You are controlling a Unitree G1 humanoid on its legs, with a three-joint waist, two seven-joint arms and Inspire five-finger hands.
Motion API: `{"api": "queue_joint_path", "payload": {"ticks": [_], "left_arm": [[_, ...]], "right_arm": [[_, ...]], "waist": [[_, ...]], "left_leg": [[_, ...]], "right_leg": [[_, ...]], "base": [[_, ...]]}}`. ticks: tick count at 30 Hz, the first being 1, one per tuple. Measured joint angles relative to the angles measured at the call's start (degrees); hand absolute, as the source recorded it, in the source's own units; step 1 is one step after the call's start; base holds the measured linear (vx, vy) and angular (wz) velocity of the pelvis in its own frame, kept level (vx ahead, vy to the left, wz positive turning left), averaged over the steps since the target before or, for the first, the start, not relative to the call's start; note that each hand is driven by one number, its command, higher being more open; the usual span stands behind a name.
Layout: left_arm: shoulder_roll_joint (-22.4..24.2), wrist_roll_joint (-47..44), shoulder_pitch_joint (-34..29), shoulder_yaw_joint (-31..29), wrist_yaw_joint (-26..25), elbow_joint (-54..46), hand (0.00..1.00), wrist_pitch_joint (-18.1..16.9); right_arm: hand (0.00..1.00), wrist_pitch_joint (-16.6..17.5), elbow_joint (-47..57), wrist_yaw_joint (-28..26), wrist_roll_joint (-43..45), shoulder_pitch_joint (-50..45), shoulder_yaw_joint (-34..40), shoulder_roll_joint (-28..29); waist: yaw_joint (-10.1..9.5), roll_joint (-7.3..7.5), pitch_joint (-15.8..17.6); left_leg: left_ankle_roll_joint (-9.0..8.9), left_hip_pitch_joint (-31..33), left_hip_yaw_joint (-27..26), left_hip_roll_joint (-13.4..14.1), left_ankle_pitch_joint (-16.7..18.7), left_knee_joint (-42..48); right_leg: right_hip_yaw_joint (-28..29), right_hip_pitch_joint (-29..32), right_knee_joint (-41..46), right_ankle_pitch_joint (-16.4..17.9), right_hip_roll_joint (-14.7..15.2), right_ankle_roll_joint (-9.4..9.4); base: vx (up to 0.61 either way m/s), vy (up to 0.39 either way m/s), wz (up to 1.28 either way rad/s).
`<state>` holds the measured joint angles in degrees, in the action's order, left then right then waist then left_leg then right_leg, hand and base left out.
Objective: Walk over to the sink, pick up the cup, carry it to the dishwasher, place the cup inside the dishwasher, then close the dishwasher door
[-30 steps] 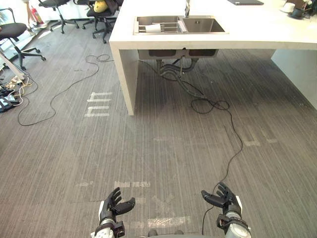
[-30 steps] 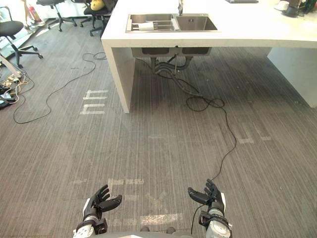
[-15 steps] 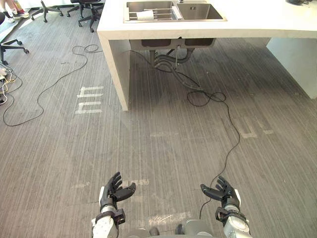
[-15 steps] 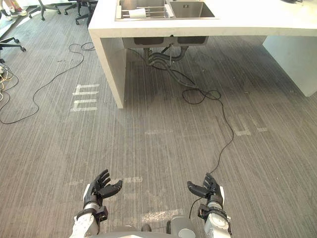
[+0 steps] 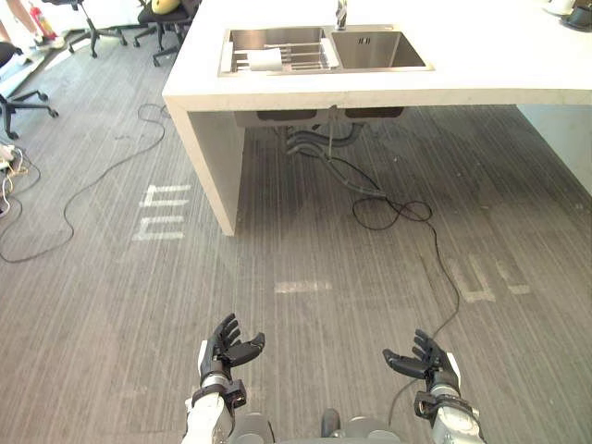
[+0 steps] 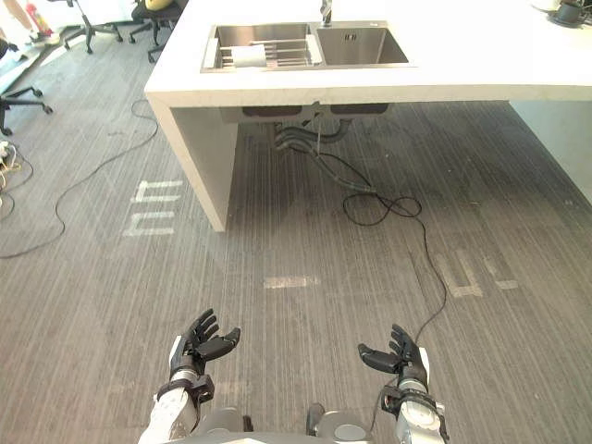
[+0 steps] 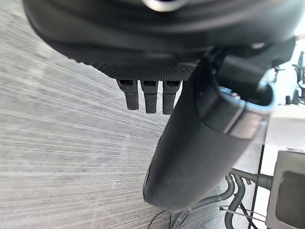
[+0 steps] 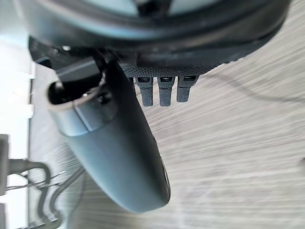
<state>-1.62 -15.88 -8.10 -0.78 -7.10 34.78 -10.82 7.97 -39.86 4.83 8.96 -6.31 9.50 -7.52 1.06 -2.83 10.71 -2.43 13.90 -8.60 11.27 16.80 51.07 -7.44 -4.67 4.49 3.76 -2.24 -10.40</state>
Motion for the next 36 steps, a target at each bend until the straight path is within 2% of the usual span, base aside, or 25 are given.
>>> {"api": "queue_joint_path", "payload": {"ticks": [1, 3, 4, 5, 6, 7, 8, 10, 11, 12, 13, 14, 17, 19, 20, 21, 22, 23, 24, 27, 28, 30, 32, 34, 36], "left_arm": [[0.0, 0.0, 0.0, 0.0, 0.0, -0.2, 0.9, 0.0], [0.3, 0.0, 0.2, 0.2, 0.0, -0.6, 0.9, 0.0], [0.6, 0.0, 0.2, 0.2, 0.0, -0.6, 0.9, 0.0], [1.3, 0.0, 0.2, 0.3, -0.1, -0.8, 0.9, 0.0], [1.3, 0.0, 0.2, 0.2, -0.1, -0.8, 0.9, 0.0], [0.3, 0.0, 0.4, 0.1, -0.4, -1.2, 0.9, 0.0], [-0.5, 0.1, 0.8, 0.1, -0.4, -1.5, 0.9, 0.0], [-0.5, 0.1, 0.6, 0.1, -0.4, -1.5, 0.9, 0.0], [-0.5, 0.1, -0.6, 0.8, -0.4, -2.0, 0.9, 0.1], [-0.7, 0.1, -1.2, 1.2, -0.4, -2.6, 0.9, 0.2], [-1.1, 0.1, -2.1, 1.9, -0.4, -3.6, 0.9, 0.3], [-1.9, 0.1, -2.1, 2.9, -0.5, -3.8, 0.9, 0.4], [-2.7, 0.1, -1.8, 3.7, -0.5, -7.0, 0.9, 0.4], [-2.3, 0.1, -0.5, 3.7, -0.5, -8.4, 0.9, 0.4], [-2.3, 0.1, 0.3, 3.6, -0.6, -9.4, 0.9, 0.4], [-2.2, 0.1, 0.2, 3.6, -0.6, -11.3, 0.9, 0.3], [-2.8, 0.1, -0.1, 3.5, -0.7, -13.1, 0.9, 0.1], [-1.5, 0.1, 0.3, 3.7, -0.9, -13.4, 0.9, 0.0], [-1.0, 0.1, 0.0, 4.6, -0.9, -15.7, 0.9, 0.0], [-1.0, 0.1, 0.0, 6.2, -0.7, -21.7, 0.9, -0.2], [-1.0, 0.1, 0.3, 7.3, -0.4, -24.4, 0.9, -0.3], [-0.5, 0.1, 0.3, 8.9, -0.2, -28.0, 0.9, -0.4], [0.4, 0.1, -0.4, 10.5, -0.3, -33.7, 0.9, -1.0], [0.2, 0.2, -0.5, 11.2, -0.4, -37.5, 0.9, -2.1], [0.2, 0.2, 0.1, 11.7, -0.4, -42.0, 0.9, -3.4]], "right_arm": [[0.9, 0.0, -0.1, 0.0, 0.0, 0.4, 0.3, 0.1], [0.9, 0.0, -0.2, 0.0, 0.0, 0.5, 1.3, 0.4], [0.9, 0.0, -0.2, 0.1, -0.1, 0.1, 1.6, 0.3], [0.9, 0.0, -0.2, 0.2, -0.1, -0.5, 1.6, -0.6], [0.9, -0.2, -0.9, 0.4, -0.1, -0.5, 1.6, -0.7], [0.9, -0.8, -1.6, 0.3, -0.1, -0.2, 1.2, 0.1], [0.9, -0.8, -1.7, 0.2, -0.1, -0.1, 1.2, 0.7], [0.9, -1.0, -2.3, 0.1, -0.2, 0.2, 1.2, 0.9], [0.9, -1.0, -2.6, 0.0, -0.4, 0.0, 1.2, 1.2], [0.9, -1.1, -2.7, -0.1, -0.6, -0.3, 1.2, 1.4], [0.9, -1.1, -2.7, -0.1, -1.4, -0.8, 1.1, 1.7], [0.9, -1.1, -2.9, -0.1, -1.9, -1.3, 0.8, 2.0], [0.9, -1.1, -2.8, -0.1, -1.9, -1.1, -0.5, 2.0], [0.9, -1.1, -3.0, -0.2, -1.9, -0.9, -1.0, 1.8], [0.9, -1.1, -3.1, -0.3, -1.9, -0.4, -1.1, 1.8], [0.9, -1.0, -3.1, -0.4, -1.9, -0.5, -1.3, 1.8], [0.9, -0.9, -2.9, -0.4, -2.1, -1.1, -1.6, 1.7], [0.9, -1.0, -3.9, -0.3, -2.4, -1.0, -1.5, 0.3], [0.9, -0.9, -4.1, -0.1, -2.4, -0.8, -1.2, -0.4], [0.9, -0.9, -3.7, -0.1, -2.4, -0.6, -0.9, -0.9], [0.9, -0.9, -3.1, -0.1, -2.4, -1.1, -0.9, -1.0], [0.9, -0.9, -1.4, -0.1, -2.4, -3.3, -1.2, -0.8], [0.9, -0.8, 0.3, -0.3, -2.4, -5.0, -2.4, -0.2], [0.9, -0.2, 0.3, -0.3, -2.4, -4.8, -2.8, -0.3], [0.9, -0.1, 0.0, -0.3, -2.4, -3.7, -3.3, -0.2]], "waist": [[-0.42, 0.55, 0.6], [-1.02, 0.79, 1.3], [-1.0, 0.46, 1.2], [-1.03, -1.8, 0.9], [-1.21, -2.21, 0.7], [-1.4, -0.22, 0.6], [-1.68, 0.88, 0.8], [-1.8, 1.13, 0.8], [-1.68, 1.15, 0.8], [-1.68, 1.17, 0.8], [-1.58, 1.26, 0.8], [-1.16, 1.61, 0.6], [0.36, 2.03, 0.2], [1.12, 1.78, 0.3], [1.27, 1.47, 0.4], [1.23, 1.44, 0.3], [1.29, 2.08, -0.1], [1.4, -0.25, -0.2], [1.35, -1.45, -1.0], [1.41, -1.76, -1.1], [1.55, -1.87, -1.0], [1.38, -1.91, -0.9], [1.04, -1.41, -0.5], [0.65, -1.44, -0.5], [-0.4, -1.41, -0.5]], "left_leg": [[-0.23, 0.9, -0.1, -0.6, 0.2, -2.6], [-0.66, 2.9, -0.6, -3.3, -1.4, -15.6], [-0.75, 2.9, -0.7, -3.9, -3.8, -20.7], [0.4, 3.1, 0.2, -3.9, -11.9, -29.8], [2.97, 2.6, 0.2, -3.9, -13.7, -29.6], [3.15, 1.8, -0.7, -6.3, -12.7, -30.4], [4.34, 2.2, -1.2, -8.0, -10.8, -29.5], [5.59, 1.3, -2.1, -9.7, -7.8, -28.3], [6.04, -1.2, -2.4, -10.7, -6.5, -29.2], [6.29, -2.6, -2.5, -11.0, -5.9, -29.7], [6.6, -5.5, -2.4, -11.6, -4.6, -30.9], [7.39, -8.3, -1.8, -12.3, -3.8, -31.9], [6.77, -13.4, 0.3, -12.5, -2.7, -34.0], [6.72, -15.1, 1.5, -11.5, -2.7, -35.1], [6.16, -16.4, 1.6, -10.2, -2.4, -35.1], [3.95, -18.1, 1.7, -9.0, -1.3, -34.9], [1.69, -19.6, 1.7, -9.2, 0.2, -34.7], [1.05, -20.5, 2.3, -6.7, 1.3, -34.6], [0.72, -20.9, 2.7, -5.5, 0.6, -34.6], [-0.48, -21.7, 3.7, -5.0, -2.5, -34.1], [-1.62, -20.6, 4.4, -4.6, -3.6, -30.1], [-1.85, -16.4, 5.3, -3.7, -7.6, -17.1], [-1.43, -10.4, 4.4, -1.4, -4.6, -2.7], [0.52, -6.8, 3.5, -1.0, -2.1, -1.7], [1.29, -2.0, 3.3, -2.2, 0.2, -7.3]], "right_leg": [[0.6, -0.7, -0.2, 0.2, 0.5, 0.17], [1.1, -3.0, -0.5, 2.0, 3.0, 2.87], [1.0, -3.4, -0.5, 2.7, 3.2, 3.64], [1.1, -4.5, -0.1, 4.5, 2.5, 5.43], [1.4, -4.8, 0.6, 5.7, 2.4, 6.39], [1.7, -4.6, 1.8, 7.4, 5.0, 8.7], [1.6, -4.1, 3.5, 9.0, 7.0, 10.14], [3.9, -2.2, 10.2, 11.1, 9.1, 12.09], [5.1, -0.3, 17.6, 11.4, 10.3, 13.52], [5.5, 1.0, 21.9, 11.1, 10.7, 15.55], [6.3, 4.3, 31.9, 8.9, 11.6, 20.29], [6.4, 7.6, 40.7, 9.5, 12.4, 20.87], [3.5, 15.5, 45.7, 12.9, 12.2, 15.91], [2.8, 19.4, 41.0, 14.2, 10.2, 13.73], [2.3, 22.0, 34.9, 13.9, 8.5, 13.21], [1.5, 22.8, 25.0, 10.2, 6.8, 12.93], [0.9, 22.6, 18.1, 1.0, 6.6, 9.86], [0.1, 22.0, 19.7, 0.0, 4.8, 8.34], [-0.3, 22.0, 20.7, -0.2, 3.7, 8.02], [-0.9, 20.7, 21.2, 1.3, 3.3, 6.87], [-1.6, 18.4, 19.7, 2.1, 3.2, 6.7], [-2.5, 12.7, 15.4, 2.2, 2.9, 6.48], [-2.6, 5.3, 10.0, 2.4, 2.6, 6.17], [-2.1, 2.9, 7.5, 2.8, 2.7, 5.54], [-0.7, 1.1, 4.5, 3.9, 3.4, 6.04]], "base": [[0.31, 0.145, -0.4], [0.25, 0.167, -0.14], [0.28, 0.215, 0.08], [0.25, 0.206, 0.05], [0.33, 0.252, 0.08], [0.33, 0.223, 0.07], [0.38, 0.235, 0.1], [0.37, 0.223, 0.01], [0.37, 0.218, -0.04], [0.39, 0.208, -0.01], [0.41, 0.123, 0.1], [0.41, 0.094, 0.18], [0.43, 0.012, 0.34], [0.41, -0.119, 0.36], [0.49, -0.179, 0.29], [0.41, -0.151, 0.24], [0.47, -0.16, 0.17], [0.46, -0.157, 0.09], [0.46, -0.153, -0.04], [0.36, -0.135, 0.03], [0.35, -0.141, 0.29], [0.33, -0.115, 0.31], [0.29, -0.037, 0.09], [0.24, 0.041, -0.19], [0.2, 0.121, -0.31]]}}
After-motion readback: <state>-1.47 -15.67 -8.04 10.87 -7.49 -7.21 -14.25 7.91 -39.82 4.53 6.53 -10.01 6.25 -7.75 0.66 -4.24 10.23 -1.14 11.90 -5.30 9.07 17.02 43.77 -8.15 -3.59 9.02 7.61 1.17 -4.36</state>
